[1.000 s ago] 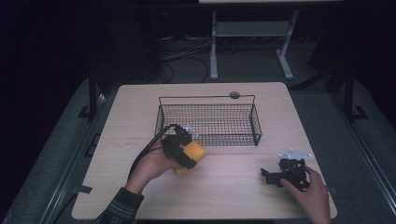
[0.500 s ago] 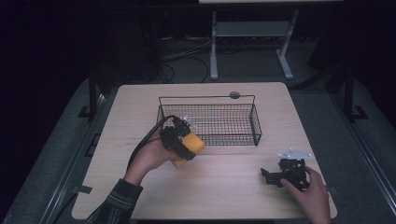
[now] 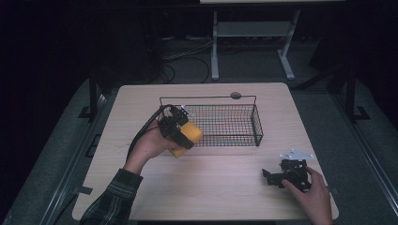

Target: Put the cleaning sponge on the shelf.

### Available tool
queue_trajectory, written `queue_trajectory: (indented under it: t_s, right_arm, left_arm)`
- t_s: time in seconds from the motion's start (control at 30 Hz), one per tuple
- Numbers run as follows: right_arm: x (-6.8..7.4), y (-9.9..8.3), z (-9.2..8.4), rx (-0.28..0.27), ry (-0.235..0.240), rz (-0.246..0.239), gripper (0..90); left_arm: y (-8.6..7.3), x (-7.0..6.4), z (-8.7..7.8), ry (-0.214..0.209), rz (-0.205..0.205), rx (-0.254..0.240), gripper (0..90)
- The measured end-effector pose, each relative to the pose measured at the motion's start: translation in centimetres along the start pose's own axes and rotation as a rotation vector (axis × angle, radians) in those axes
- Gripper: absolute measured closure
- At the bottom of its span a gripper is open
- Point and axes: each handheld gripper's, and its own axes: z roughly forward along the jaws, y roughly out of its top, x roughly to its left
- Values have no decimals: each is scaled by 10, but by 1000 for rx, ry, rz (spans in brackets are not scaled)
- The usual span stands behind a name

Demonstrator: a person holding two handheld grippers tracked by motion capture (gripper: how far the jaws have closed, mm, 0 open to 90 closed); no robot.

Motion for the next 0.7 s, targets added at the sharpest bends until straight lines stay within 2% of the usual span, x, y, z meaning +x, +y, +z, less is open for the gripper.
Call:
queue_trajectory:
  t_s: [0.3,0.7]
  right_arm:
    - [0,0,0,-1,2,1,0]
    - [0,0,0,-1,0,-2,0]
  left_arm:
    - [6,13,2,9,-25,-9,221]
    - [15,32,1,42,-56,-25,221]
